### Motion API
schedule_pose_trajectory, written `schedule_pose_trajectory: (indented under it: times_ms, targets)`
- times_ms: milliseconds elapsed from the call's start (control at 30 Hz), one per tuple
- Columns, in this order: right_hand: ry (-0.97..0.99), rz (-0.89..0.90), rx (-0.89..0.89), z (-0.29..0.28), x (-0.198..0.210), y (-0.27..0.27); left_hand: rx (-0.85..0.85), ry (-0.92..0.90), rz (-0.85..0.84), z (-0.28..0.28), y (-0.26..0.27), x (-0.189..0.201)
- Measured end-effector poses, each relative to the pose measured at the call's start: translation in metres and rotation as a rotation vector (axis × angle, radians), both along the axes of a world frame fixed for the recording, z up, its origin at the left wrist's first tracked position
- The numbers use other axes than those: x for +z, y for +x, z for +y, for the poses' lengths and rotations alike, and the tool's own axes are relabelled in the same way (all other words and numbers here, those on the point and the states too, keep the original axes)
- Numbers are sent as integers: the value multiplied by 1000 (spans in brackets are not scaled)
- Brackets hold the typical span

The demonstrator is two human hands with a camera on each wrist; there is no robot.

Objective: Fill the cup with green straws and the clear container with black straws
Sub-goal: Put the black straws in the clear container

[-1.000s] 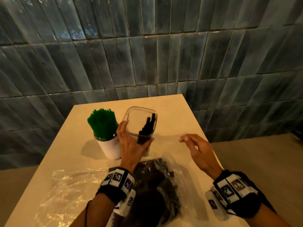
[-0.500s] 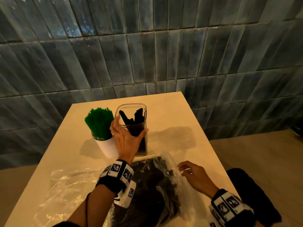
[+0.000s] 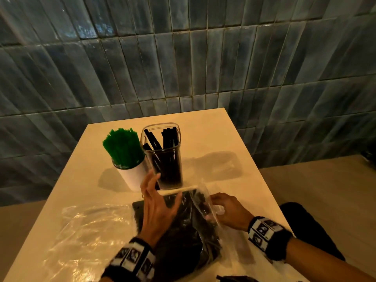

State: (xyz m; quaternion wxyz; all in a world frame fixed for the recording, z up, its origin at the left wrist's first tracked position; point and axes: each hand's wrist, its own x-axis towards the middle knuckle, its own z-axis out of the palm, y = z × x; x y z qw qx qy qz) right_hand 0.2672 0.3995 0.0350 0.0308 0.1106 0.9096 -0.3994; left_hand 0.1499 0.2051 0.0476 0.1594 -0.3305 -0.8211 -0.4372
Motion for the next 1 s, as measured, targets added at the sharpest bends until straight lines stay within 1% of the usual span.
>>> schedule_pose_trajectory:
  times_ms: [33,100,200,267,300,367,467,567,633,667,733,867,1000]
  targets:
    - [101,-21,101,-1,0,-3,-1,-49,-41,-6,6,-10]
    - [212,-49,244,-4,-1,-9,-24,-199,-205,-15,17,-23]
    - [297,-67,359,-9,5,-20,-122,-560,-474,-26,24,-38]
    - [389,-83,412,-13,7,-31,-201,-749,-549,-29,25,-46]
    - [445,-97,424,-15,8,-36,-216,-797,-550,-29,25,-48]
    - [544,-160,443,-20,9,-45,-213,-839,-547,-29,25,-51]
    - [646,-221,422,-28,8,-57,-194,-886,-533,-27,25,-52]
    - [633,-251,368,-32,2,-65,-180,-915,-506,-27,26,-53]
    - [573,-267,288,-33,-3,-66,-186,-938,-482,-28,28,-52]
    - [559,-278,276,-33,-2,-66,-190,-944,-475,-28,28,-52]
    - [567,-266,268,-34,-5,-66,-188,-949,-467,-29,28,-52]
    - [658,-241,281,-31,-14,-65,-182,-958,-458,-28,27,-53]
    - [642,-224,253,-33,-13,-65,-176,-961,-468,-27,27,-55]
